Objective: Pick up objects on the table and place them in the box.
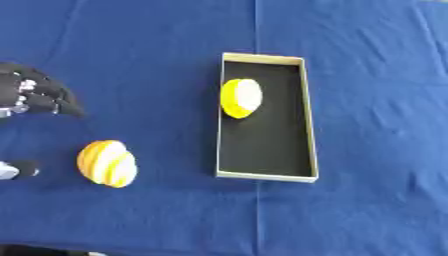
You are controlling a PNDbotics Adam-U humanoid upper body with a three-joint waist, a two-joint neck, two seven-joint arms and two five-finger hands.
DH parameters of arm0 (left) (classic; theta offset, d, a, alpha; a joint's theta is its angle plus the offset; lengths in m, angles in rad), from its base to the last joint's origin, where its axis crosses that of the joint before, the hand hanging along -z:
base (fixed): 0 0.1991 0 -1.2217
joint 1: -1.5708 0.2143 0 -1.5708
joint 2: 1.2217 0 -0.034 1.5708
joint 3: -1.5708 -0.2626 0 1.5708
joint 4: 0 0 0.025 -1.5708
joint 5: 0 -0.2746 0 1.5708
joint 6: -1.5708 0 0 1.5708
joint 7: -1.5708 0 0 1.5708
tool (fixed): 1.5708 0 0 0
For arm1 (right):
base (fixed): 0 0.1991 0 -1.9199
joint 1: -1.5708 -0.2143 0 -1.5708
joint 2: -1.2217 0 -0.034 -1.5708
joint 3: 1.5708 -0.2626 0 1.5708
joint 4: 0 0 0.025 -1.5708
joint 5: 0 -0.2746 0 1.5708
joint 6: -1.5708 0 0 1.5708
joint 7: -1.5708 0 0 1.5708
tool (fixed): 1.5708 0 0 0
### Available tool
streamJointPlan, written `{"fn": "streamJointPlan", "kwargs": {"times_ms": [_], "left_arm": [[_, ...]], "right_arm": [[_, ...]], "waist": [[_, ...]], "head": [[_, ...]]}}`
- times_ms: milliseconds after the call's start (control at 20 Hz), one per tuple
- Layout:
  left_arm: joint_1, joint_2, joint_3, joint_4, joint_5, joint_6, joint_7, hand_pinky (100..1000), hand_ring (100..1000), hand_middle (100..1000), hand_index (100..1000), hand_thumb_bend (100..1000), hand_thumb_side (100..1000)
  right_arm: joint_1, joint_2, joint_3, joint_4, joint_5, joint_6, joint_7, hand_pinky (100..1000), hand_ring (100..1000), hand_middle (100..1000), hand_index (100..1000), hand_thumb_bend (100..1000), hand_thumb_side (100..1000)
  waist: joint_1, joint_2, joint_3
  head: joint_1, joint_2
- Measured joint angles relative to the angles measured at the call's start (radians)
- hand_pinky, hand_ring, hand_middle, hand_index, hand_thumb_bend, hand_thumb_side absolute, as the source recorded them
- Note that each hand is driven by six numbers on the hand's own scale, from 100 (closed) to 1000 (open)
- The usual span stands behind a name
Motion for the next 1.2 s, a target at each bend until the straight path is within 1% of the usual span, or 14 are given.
{"fn": "streamJointPlan", "kwargs": {"times_ms": [150,350,400,450,500,550,650,750,800,850,900,1200], "left_arm": [[0.002,0.000,-0.007,-0.029,0.023,0.015,-0.016,962,927,855,951,348,299],[0.002,0.000,-0.023,-0.051,0.042,0.032,-0.032,971,925,858,945,353,214],[0.002,0.000,-0.028,-0.054,0.046,0.036,-0.036,973,924,858,945,377,153],[0.002,0.000,-0.032,-0.058,0.048,0.040,-0.040,973,925,858,945,380,149],[0.002,0.000,-0.035,-0.061,0.049,0.043,-0.043,974,930,865,948,419,100],[0.002,0.000,-0.037,-0.065,0.048,0.047,-0.047,975,931,867,949,428,100],[0.008,0.000,-0.043,-0.066,0.042,0.052,-0.052,975,931,867,952,427,133],[0.013,0.000,-0.050,-0.065,0.029,0.056,-0.056,973,930,864,950,423,145],[0.015,-0.001,-0.054,-0.063,0.021,0.057,-0.057,974,931,861,949,449,157],[0.016,-0.003,-0.058,-0.058,0.013,0.058,-0.058,973,930,860,948,419,173],[0.016,-0.007,-0.063,-0.052,0.004,0.059,-0.059,973,930,859,947,426,165],[0.030,-0.033,-0.087,-0.011,-0.049,0.059,-0.059,974,931,859,945,436,189]], "right_arm": [[-0.006,0.001,0.009,0.000,0.000,0.000,0.000,790,903,812,884,100,469],[-0.009,0.006,0.019,0.000,0.000,0.000,0.000,790,903,811,884,100,482],[-0.011,0.008,0.021,0.000,0.000,0.000,0.000,790,903,811,884,100,488],[-0.013,0.009,0.023,0.000,0.000,0.000,0.000,790,903,811,884,100,489],[-0.014,0.009,0.024,0.000,0.000,0.000,0.000,789,902,810,884,100,497],[-0.016,0.010,0.026,0.000,0.000,-0.001,0.001,789,902,810,885,100,502],[-0.017,0.016,0.033,0.000,0.000,-0.001,0.001,788,903,809,885,100,509],[-0.017,0.023,0.039,0.000,0.000,-0.001,0.001,787,903,808,885,100,511],[-0.017,0.027,0.042,0.000,0.000,-0.001,0.001,788,903,808,885,100,504],[-0.017,0.028,0.044,0.000,0.000,-0.001,0.001,787,903,808,885,100,512],[-0.018,0.029,0.047,0.000,0.000,-0.002,0.002,787,904,808,886,100,516],[-0.018,0.052,0.059,0.000,0.000,-0.003,0.003,784,906,807,887,100,535]], "waist": [[0.003,0.000,0.000],[0.005,0.001,-0.001],[0.004,0.001,-0.001],[0.004,0.002,-0.002],[0.004,0.003,-0.002],[0.005,0.004,-0.002],[0.005,0.006,-0.001],[0.006,0.006,-0.001],[0.006,0.007,-0.001],[0.006,0.007,-0.001],[0.006,0.007,-0.002],[0.009,0.010,-0.003]], "head": [[0.000,0.000],[0.000,0.000],[0.000,0.000],[0.000,0.000],[0.000,0.000],[0.000,0.000],[0.000,0.000],[0.000,0.000],[0.000,0.000],[0.001,0.000],[0.002,0.001],[0.009,0.001]]}}
